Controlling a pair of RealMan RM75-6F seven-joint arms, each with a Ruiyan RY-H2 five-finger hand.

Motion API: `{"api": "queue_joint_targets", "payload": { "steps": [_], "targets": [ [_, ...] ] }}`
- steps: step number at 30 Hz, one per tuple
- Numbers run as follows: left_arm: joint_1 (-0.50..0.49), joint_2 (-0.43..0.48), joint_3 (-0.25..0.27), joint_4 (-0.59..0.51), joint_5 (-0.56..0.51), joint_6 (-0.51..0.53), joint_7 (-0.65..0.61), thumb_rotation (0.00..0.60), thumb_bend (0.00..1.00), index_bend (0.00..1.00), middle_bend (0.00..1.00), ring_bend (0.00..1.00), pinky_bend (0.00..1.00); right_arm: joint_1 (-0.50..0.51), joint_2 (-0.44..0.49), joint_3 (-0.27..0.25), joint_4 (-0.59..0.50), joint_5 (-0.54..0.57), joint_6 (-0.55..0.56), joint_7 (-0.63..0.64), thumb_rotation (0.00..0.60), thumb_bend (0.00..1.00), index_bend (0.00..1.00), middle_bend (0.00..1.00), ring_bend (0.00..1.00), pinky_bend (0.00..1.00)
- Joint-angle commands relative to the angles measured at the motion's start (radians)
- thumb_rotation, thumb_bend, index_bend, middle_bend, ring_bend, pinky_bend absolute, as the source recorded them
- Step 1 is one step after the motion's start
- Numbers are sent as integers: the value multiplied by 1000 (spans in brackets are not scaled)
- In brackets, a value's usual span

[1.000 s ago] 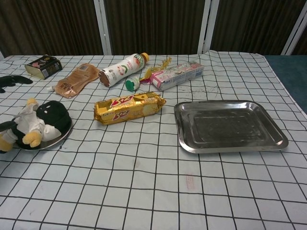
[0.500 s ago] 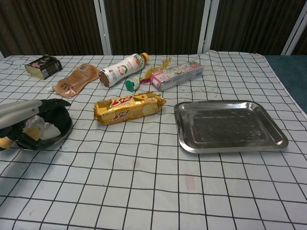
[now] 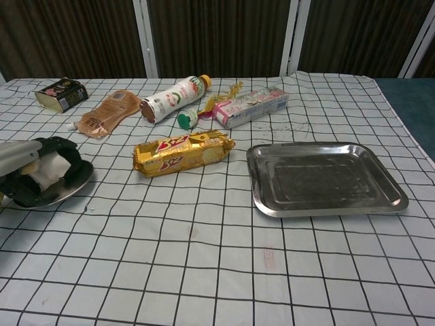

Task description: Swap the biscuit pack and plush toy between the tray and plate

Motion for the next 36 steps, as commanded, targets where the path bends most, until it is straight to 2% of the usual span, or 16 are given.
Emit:
{"api": "queue_joint_targets", "payload": {
  "steps": [1,3,6,8,14,17,21,28,32,36],
  "targets": [
    [-3,-59,-3,107,7,32,-4,600,376,0,3,16,138,-1,3,0,-4,-3,-5,4,600,49,0,0,0,0],
    [0,-83,-6,150,24,40,-40,600,388,11,58,91,226,-3,5,1,-6,-5,-8,6,600,49,0,0,0,0],
    [11,-121,-3,217,79,87,-90,600,441,99,226,281,426,-6,5,4,-6,-9,-8,8,600,48,0,0,0,0],
    [18,-144,1,258,127,125,-131,600,502,184,342,415,586,-7,5,5,-7,-11,-8,8,600,48,0,0,0,0],
    [32,-218,7,393,279,267,-266,600,740,403,556,662,862,-12,5,8,-8,-17,-11,10,600,48,0,0,0,0],
    [34,-227,8,415,323,309,-291,600,821,459,596,696,898,-14,5,8,-9,-20,-12,10,600,48,0,0,0,0],
    [39,-219,10,384,386,378,-306,600,867,478,608,704,903,-16,6,11,-10,-21,-13,11,600,49,0,0,0,0],
    [46,-188,38,204,518,484,-288,600,868,478,611,705,903,-24,6,10,-9,-39,-1,21,600,48,0,0,0,0],
    [37,-201,48,109,540,466,-244,600,867,478,610,704,902,-28,7,5,-7,-55,6,26,600,48,0,0,0,0],
    [14,-254,33,34,504,397,-171,600,863,476,609,705,905,-33,8,1,-1,-72,17,27,600,48,0,0,0,0]
  ]
}}
